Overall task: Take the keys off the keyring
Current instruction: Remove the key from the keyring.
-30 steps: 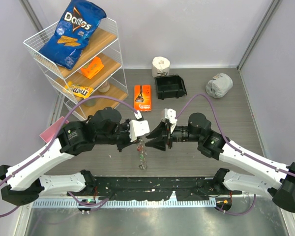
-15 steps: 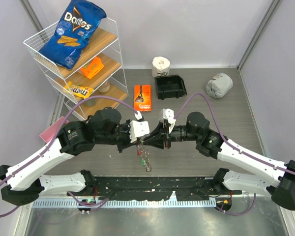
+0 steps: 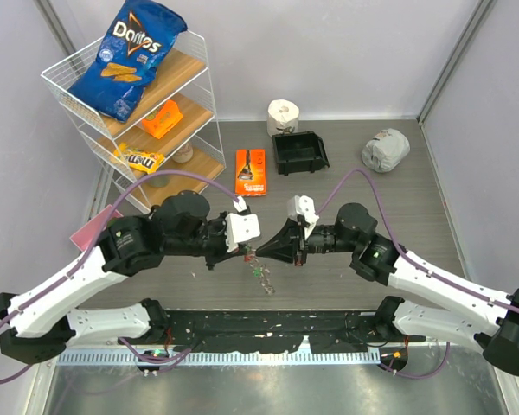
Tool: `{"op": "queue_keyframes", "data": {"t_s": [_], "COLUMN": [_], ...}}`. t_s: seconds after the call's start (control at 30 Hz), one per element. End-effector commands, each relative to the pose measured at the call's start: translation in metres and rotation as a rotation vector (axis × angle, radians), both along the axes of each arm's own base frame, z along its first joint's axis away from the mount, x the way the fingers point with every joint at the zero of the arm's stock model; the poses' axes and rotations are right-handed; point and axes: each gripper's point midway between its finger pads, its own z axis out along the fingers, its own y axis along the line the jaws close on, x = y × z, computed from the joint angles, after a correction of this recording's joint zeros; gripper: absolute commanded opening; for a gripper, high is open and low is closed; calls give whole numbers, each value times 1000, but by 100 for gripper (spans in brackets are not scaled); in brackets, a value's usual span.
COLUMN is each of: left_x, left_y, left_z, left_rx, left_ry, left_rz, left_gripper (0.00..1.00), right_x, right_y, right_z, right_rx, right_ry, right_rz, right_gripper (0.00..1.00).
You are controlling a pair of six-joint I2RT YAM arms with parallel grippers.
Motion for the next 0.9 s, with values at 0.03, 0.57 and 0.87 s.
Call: {"op": "queue_keyframes", "data": {"t_s": [0.03,0.57,0.87], "left_x": [-7,-20,-26], "left_y": [-6,-7,-14], "left_z": [15,5,-1], "left_rx": [-103,-132,-143], "left_ry": [-4,54,90], "left_rz": [-19,-54,-84], "left_gripper": [0,0,0], "right_x": [0,11,21], "right_y": [-5,-17,-24], "right_z": [28,40,43], "right_rx": [107,211,258], "right_ry": [-45,-10,13], "right_rz": [-29,-131,-209], "right_gripper": [5,5,5]}}
